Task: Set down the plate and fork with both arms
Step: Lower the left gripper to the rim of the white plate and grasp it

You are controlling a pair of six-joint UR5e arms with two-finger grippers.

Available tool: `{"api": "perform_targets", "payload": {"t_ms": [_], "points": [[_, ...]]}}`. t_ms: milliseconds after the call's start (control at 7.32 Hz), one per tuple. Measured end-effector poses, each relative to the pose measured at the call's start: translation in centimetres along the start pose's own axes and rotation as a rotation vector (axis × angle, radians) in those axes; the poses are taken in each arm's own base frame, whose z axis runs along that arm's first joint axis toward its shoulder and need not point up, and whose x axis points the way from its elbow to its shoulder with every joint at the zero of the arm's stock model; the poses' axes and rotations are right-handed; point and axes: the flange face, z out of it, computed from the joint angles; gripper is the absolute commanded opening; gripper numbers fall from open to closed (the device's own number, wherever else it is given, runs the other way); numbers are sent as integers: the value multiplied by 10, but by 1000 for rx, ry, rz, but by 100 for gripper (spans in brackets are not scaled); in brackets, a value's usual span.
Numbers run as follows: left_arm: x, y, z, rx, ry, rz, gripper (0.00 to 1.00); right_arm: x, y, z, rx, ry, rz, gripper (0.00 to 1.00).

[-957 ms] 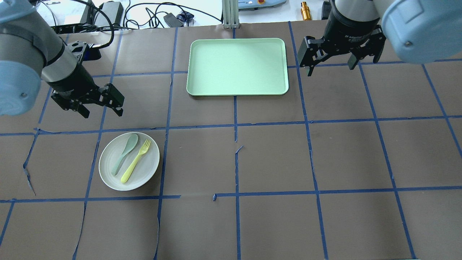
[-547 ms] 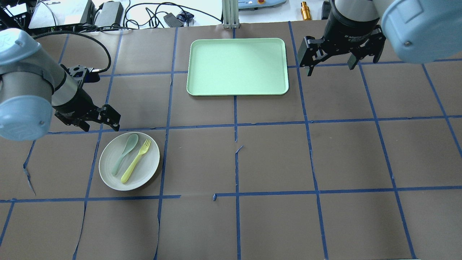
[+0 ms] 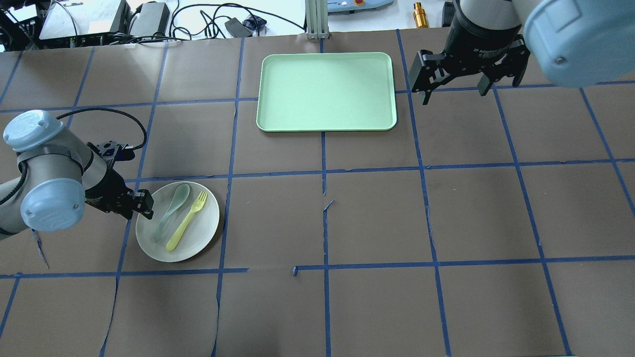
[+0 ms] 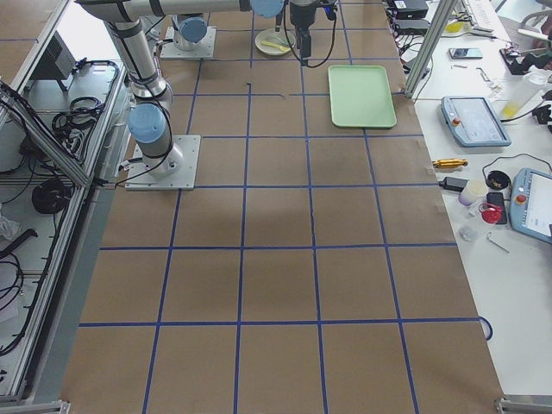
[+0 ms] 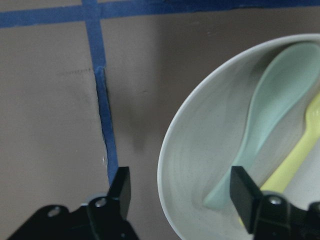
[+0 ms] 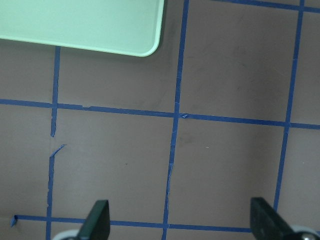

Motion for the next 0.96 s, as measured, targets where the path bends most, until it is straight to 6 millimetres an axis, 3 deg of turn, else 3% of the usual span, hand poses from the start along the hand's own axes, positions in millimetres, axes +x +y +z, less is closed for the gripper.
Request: {"api": "perform_targets", "payload": {"t_ms": [273, 547, 957], "points": [[-2, -2, 9, -12, 1, -1, 21, 0, 0, 0, 0, 0, 0, 100], [-3, -3, 12, -11, -1, -3, 0, 0, 0, 0, -1, 0, 0, 100], [-10, -5, 8, 0, 10, -16, 0, 0, 0, 0, 0, 1, 0, 100]]}}
